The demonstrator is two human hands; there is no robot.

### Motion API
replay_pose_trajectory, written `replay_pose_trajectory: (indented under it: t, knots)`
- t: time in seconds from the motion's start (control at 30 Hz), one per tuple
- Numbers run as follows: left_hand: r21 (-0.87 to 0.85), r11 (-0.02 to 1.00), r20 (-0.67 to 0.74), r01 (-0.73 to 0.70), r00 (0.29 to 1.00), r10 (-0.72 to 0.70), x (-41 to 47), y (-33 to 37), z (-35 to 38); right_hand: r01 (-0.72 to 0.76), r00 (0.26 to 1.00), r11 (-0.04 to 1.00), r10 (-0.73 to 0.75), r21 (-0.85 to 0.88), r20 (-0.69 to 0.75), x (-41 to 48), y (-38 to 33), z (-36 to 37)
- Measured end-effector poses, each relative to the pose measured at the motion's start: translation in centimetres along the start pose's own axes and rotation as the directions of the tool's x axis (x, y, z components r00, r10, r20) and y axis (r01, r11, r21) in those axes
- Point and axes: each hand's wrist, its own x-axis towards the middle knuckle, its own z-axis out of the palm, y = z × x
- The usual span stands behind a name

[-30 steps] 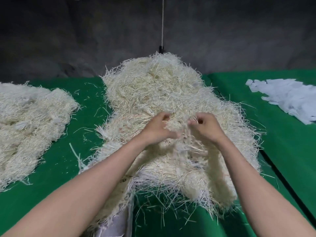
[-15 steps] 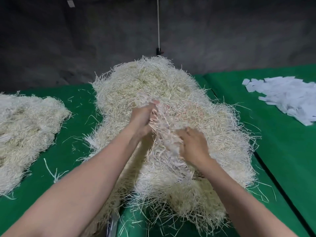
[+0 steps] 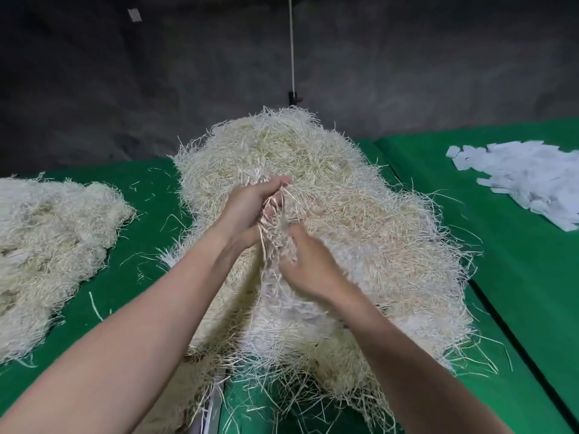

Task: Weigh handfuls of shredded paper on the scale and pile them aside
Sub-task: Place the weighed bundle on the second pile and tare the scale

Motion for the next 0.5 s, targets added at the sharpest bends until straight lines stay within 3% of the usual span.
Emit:
replay_pose_trajectory:
  t: [0.1, 0.2, 0.4, 0.43, 0.5]
  knots:
    - [0.013, 0.999, -0.052, -0.048, 0.997, 0.049, -0.1, 1.5, -1.8, -0.028, 0.999, 0.933, 0.012, -0.359, -0.046, 0.5, 3.8, 0.3]
    - [0.005, 0.999, -0.104, -0.054, 0.993, 0.054, -0.3, 0.7, -4.1, -0.091, 0.996, 0.839, 0.062, -0.536, -0.072, 0.5, 8.1, -1.7]
    - [0.160, 0.985, -0.251, -0.058, 0.963, 0.097, -0.1, 0.9, -5.9, -0.185, 0.982, 0.731, 0.168, -0.657, -0.090, -1.1, 10.6, -4.0]
    - [0.204, 0.977, -0.285, -0.059, 0.951, 0.117, 0.2, 1.5, -6.8, -0.203, 0.976, 0.742, 0.207, -0.639, -0.070, -1.7, 10.7, -4.5]
    - [0.251, 0.967, -0.313, -0.050, 0.941, 0.129, 0.6, 2.2, -8.1, -0.230, 0.968, 0.858, 0.251, -0.459, -0.015, -2.1, 9.3, -5.8]
